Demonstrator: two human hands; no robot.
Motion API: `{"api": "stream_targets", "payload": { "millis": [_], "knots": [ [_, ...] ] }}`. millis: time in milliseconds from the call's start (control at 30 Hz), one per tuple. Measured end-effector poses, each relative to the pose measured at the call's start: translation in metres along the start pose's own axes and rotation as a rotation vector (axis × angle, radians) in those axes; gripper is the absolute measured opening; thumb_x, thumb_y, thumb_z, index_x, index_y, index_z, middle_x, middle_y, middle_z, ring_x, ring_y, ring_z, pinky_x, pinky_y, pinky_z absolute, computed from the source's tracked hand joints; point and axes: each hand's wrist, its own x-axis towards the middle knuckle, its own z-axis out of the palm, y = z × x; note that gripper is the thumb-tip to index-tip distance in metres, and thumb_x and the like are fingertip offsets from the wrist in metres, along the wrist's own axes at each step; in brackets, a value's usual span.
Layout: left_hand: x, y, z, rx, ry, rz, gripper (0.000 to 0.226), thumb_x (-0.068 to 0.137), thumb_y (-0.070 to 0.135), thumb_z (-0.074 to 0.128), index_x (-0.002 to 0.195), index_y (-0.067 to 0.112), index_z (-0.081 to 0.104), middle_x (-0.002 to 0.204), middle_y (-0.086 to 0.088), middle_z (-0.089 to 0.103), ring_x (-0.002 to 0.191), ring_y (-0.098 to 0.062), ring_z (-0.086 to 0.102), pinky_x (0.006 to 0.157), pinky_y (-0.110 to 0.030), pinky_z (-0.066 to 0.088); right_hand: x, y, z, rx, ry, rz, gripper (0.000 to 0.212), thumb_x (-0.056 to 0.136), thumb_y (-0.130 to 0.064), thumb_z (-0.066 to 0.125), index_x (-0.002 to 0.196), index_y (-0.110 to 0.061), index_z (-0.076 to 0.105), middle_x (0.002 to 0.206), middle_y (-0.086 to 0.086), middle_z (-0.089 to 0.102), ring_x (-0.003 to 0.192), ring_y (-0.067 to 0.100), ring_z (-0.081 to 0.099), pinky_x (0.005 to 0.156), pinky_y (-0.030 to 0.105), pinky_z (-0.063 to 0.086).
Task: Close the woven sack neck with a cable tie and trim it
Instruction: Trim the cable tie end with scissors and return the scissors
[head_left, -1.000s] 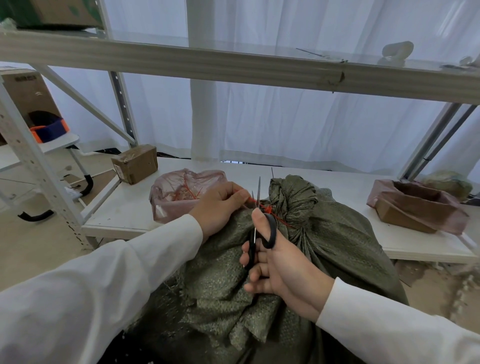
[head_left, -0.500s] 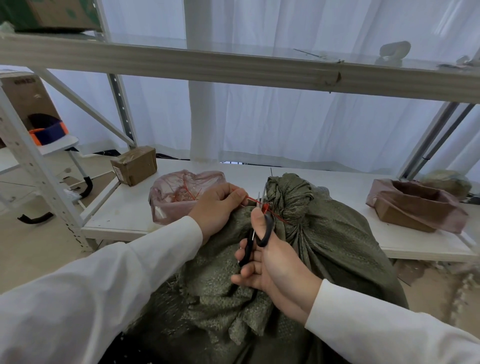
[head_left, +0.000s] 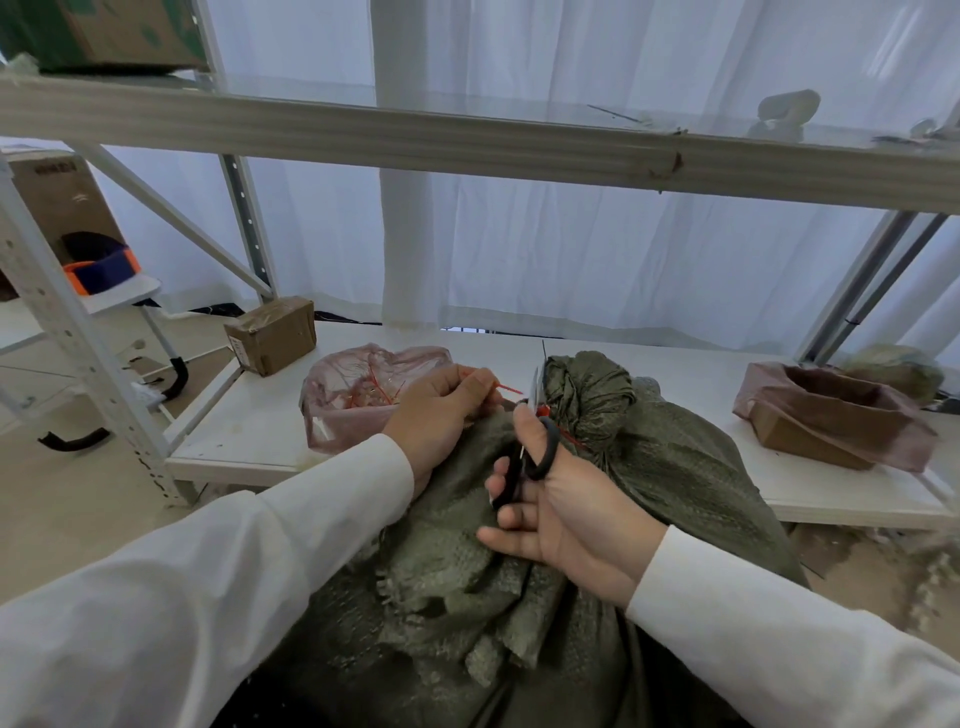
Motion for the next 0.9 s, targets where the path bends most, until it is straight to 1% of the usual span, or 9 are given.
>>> {"api": "stream_targets", "payload": {
  "millis": [133, 267, 367, 433, 533, 600, 700, 767, 900],
  "knots": [
    [0.015, 0.008, -0.017, -0.112, 0.202, -0.060, 0.021, 0.093, 0.022, 0.052, 0.074, 0.014, 0.058, 0.070, 0.000, 0.060, 0.058, -0.009, 0.054, 0.060, -0.023, 0.041, -0.008, -0.005, -0.004, -0.296, -0.170, 0.052, 0.072, 0.067, -0.080, 0.044, 0.088, -0.012, 0.054, 0.073, 0.001, 0.059, 0.050, 0.011, 0.053, 0.057, 0.028, 0.054],
    [0.032, 0.005, -0.042, -0.065, 0.287, -0.058, 0.020, 0.093, 0.029, 0.051, 0.078, 0.018, 0.057, 0.074, 0.003, 0.060, 0.063, -0.009, 0.054, 0.063, -0.021, 0.043, -0.020, -0.018, -0.006, -0.503, -0.284, -0.024, 0.063, 0.070, -0.073, 0.045, 0.081, -0.014, 0.061, 0.069, -0.002, 0.066, 0.049, 0.009, 0.054, 0.053, 0.021, 0.050],
    [0.041, 0.006, -0.052, -0.048, 0.344, -0.045, 0.020, 0.093, 0.033, 0.051, 0.081, 0.018, 0.057, 0.080, 0.001, 0.062, 0.066, -0.010, 0.055, 0.063, -0.022, 0.043, -0.025, -0.041, -0.003, -0.664, -0.065, -0.298, 0.057, 0.063, -0.066, 0.056, 0.071, -0.011, 0.067, 0.060, 0.000, 0.068, 0.042, 0.006, 0.050, 0.048, 0.019, 0.044],
    [0.046, 0.009, -0.055, -0.048, 0.380, -0.027, 0.020, 0.093, 0.033, 0.050, 0.085, 0.016, 0.058, 0.081, 0.001, 0.061, 0.071, -0.012, 0.055, 0.066, -0.022, 0.044, -0.021, -0.064, -0.003, -0.797, 0.135, -0.483, 0.059, 0.060, -0.062, 0.064, 0.064, -0.003, 0.068, 0.056, 0.006, 0.068, 0.042, 0.007, 0.052, 0.053, 0.027, 0.045],
    [0.056, 0.011, -0.062, -0.031, 0.437, 0.014, 0.021, 0.094, 0.032, 0.049, 0.090, 0.013, 0.058, 0.079, 0.002, 0.061, 0.074, -0.014, 0.057, 0.067, -0.024, 0.046, -0.005, -0.108, 0.002, -1.021, 0.343, -0.734, 0.068, 0.061, -0.059, 0.069, 0.068, 0.008, 0.063, 0.069, 0.024, 0.067, 0.059, 0.023, 0.067, 0.069, 0.040, 0.053],
    [0.064, 0.009, -0.072, -0.013, 0.470, 0.017, 0.022, 0.094, 0.031, 0.049, 0.092, 0.012, 0.058, 0.079, 0.002, 0.061, 0.074, -0.013, 0.057, 0.061, -0.023, 0.044, 0.010, -0.143, 0.010, -1.127, 0.409, -0.841, 0.066, 0.063, -0.059, 0.071, 0.072, 0.007, 0.066, 0.071, 0.024, 0.067, 0.063, 0.031, 0.063, 0.066, 0.038, 0.052],
    [0.073, 0.004, -0.090, 0.032, 0.518, -0.006, 0.019, 0.092, 0.031, 0.050, 0.082, 0.019, 0.060, 0.078, 0.004, 0.063, 0.075, -0.013, 0.058, 0.054, -0.023, 0.048, 0.038, -0.200, 0.021, -1.195, 0.494, -0.905, 0.049, 0.071, -0.041, 0.076, 0.080, 0.007, 0.068, 0.070, 0.020, 0.063, 0.060, 0.025, 0.058, 0.062, 0.033, 0.048],
    [0.077, 0.001, -0.100, 0.070, 0.543, 0.000, 0.019, 0.091, 0.032, 0.051, 0.078, 0.022, 0.060, 0.078, 0.005, 0.064, 0.073, -0.013, 0.059, 0.063, -0.026, 0.052, 0.053, -0.233, 0.027, -1.242, 0.566, -0.930, 0.040, 0.073, -0.032, 0.076, 0.084, 0.005, 0.069, 0.078, 0.021, 0.066, 0.070, 0.030, 0.064, 0.071, 0.036, 0.053],
    [0.081, -0.005, -0.113, 0.016, 0.562, 0.010, 0.015, 0.093, 0.021, 0.051, 0.091, 0.012, 0.063, 0.080, 0.001, 0.064, 0.067, -0.011, 0.055, 0.060, -0.023, 0.047, 0.075, -0.278, 0.030, -1.387, 0.702, -0.788, 0.044, 0.070, -0.029, 0.078, 0.100, 0.002, 0.067, 0.087, 0.012, 0.063, 0.084, 0.022, 0.059, 0.075, 0.030, 0.045]
  ]
}}
